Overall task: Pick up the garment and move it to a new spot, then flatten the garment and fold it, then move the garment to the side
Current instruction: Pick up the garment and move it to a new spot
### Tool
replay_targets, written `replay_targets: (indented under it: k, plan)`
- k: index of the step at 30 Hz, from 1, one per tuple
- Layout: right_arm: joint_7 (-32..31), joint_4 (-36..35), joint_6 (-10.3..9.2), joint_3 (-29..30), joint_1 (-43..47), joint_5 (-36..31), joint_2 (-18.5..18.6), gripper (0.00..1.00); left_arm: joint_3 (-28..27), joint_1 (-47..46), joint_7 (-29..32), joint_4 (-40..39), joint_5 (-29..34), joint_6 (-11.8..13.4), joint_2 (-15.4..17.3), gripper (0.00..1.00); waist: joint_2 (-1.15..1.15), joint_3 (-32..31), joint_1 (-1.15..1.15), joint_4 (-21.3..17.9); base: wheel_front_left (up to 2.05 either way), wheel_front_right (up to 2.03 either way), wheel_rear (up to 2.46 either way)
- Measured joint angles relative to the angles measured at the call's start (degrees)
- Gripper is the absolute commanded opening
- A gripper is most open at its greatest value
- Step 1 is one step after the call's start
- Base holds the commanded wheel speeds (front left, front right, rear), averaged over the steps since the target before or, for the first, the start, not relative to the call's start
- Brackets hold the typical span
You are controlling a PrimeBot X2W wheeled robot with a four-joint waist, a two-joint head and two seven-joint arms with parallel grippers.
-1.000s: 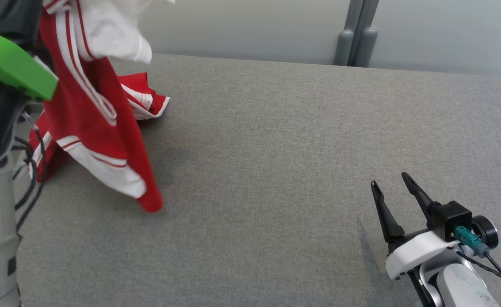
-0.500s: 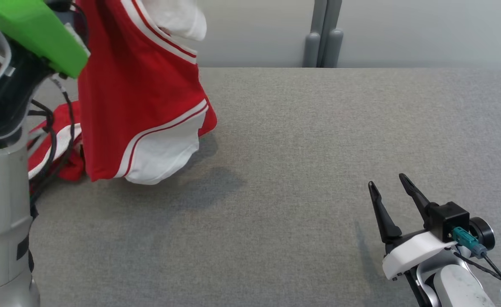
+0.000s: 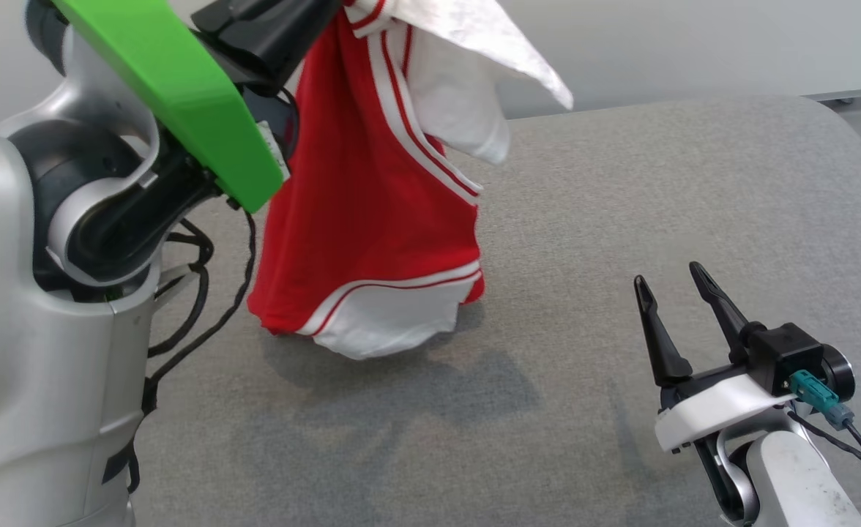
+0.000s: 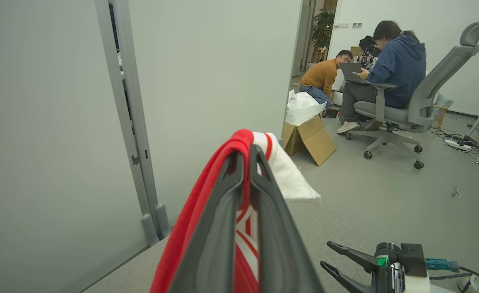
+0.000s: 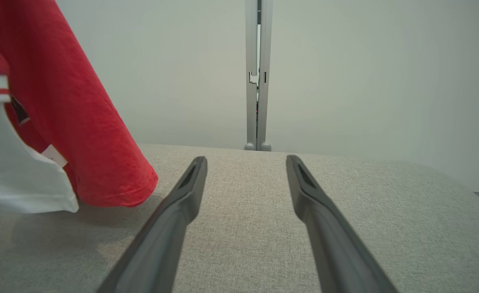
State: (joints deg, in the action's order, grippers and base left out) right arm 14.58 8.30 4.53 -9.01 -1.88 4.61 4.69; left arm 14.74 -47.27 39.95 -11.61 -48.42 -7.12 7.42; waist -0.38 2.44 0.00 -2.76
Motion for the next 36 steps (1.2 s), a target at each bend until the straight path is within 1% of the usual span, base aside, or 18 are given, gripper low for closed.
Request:
replay_targets:
  k: [2, 5, 8, 9, 12, 14, 19, 20, 22, 25, 28, 30, 33, 36]
  plan:
    - [0.0, -0.7, 0.02, 0.0, -0.3, 0.0, 0.0, 1.00, 0.4, 0.5, 0.5, -0.6, -1.5, 0.0, -1.4, 0.00, 0.00, -0.2, 0.00, -1.3, 0.00, 0.00, 0.00]
    - [0.0, -1.0, 0.26, -0.1, -0.4, 0.0, -0.1, 1.00, 0.7, 0.7, 1.6, -1.3, -2.7, 0.3, -2.4, 0.00, 0.00, -0.4, 0.00, -3.2, 0.00, 0.00, 0.00]
    - [0.0, -1.1, 0.47, -0.5, -0.4, 0.0, -0.2, 1.00, 0.6, 0.9, 2.2, -1.9, -4.0, 1.9, -3.3, 0.00, 0.00, -0.6, 0.00, -5.1, 0.00, 0.00, 0.00]
    - [0.0, -1.1, 0.48, -0.5, -0.4, 0.0, -0.2, 1.00, 0.5, 1.1, 2.4, -1.7, -3.9, 2.5, -3.2, 0.00, 0.00, -0.7, 0.00, -6.4, 0.00, 0.00, 0.00]
    - [0.0, -1.1, 0.49, -0.7, -0.3, 0.0, -0.4, 1.00, 0.3, 2.7, 2.4, 0.2, -3.3, 3.6, -3.0, 0.00, 0.00, -0.7, 0.00, -8.5, 0.00, 0.00, 0.00]
    - [0.0, -1.1, 0.51, -0.9, -0.3, 0.0, -0.6, 1.00, 0.1, 5.0, 2.9, 2.5, -2.8, 4.9, -2.6, 0.00, 0.00, -0.8, 0.00, -9.9, 0.00, 0.00, 0.00]
    - [0.0, -1.1, 1.01, -2.7, -0.2, -0.1, -0.8, 1.00, -0.2, 11.0, 2.7, 7.8, 0.0, 7.1, -1.4, 0.00, 0.00, -0.6, 0.00, -13.6, 0.00, 0.00, 0.00]
    - [0.0, -1.1, 1.08, -3.5, -0.2, -0.1, -0.9, 1.00, -0.3, 11.7, 1.7, 9.3, 1.3, 7.2, -0.7, 0.00, 0.00, -0.3, 0.00, -15.0, 0.00, 0.00, 0.00]
    - [0.0, -1.1, 1.29, -4.4, -0.2, -0.1, -1.0, 1.00, -0.8, 11.8, 0.8, 10.5, 3.4, 7.3, 0.1, 0.00, 0.00, 0.0, 0.00, -16.4, 0.00, 0.00, 0.00]
    - [0.0, -1.1, 1.49, -5.6, -0.2, -0.1, -1.1, 1.00, -1.7, 11.8, 0.5, 12.8, 4.4, 8.3, 1.3, 0.00, 0.00, 0.6, 0.00, -18.3, 0.00, 0.00, 0.00]
    - [0.0, -1.2, 1.52, -6.1, -0.2, -0.1, -1.2, 1.00, -1.9, 12.0, -0.2, 14.6, 5.5, 8.7, 2.1, 0.00, 0.00, 1.5, 0.00, -19.9, 0.00, 0.00, 0.00]
    - [0.0, -1.3, 1.52, -5.9, -0.2, 0.0, -1.2, 1.00, -1.7, 12.1, -0.5, 15.4, 5.4, 8.7, 1.6, 0.00, 0.00, 2.4, 0.00, -20.5, 0.00, 0.00, 0.00]
    - [0.0, -1.6, 1.52, -5.8, -0.2, 0.0, -1.2, 1.00, -0.8, 12.4, -1.3, 16.7, 4.7, 8.3, -0.5, 0.00, 0.00, 3.6, 0.00, -20.9, 0.00, 0.00, 0.00]
    - [0.0, -2.2, 1.55, -5.9, -0.3, 0.0, -1.2, 1.00, 1.3, 13.6, -2.0, 17.9, 4.3, 7.5, -1.5, 0.00, 0.00, 4.2, 0.00, -20.6, 0.00, 0.00, 0.00]
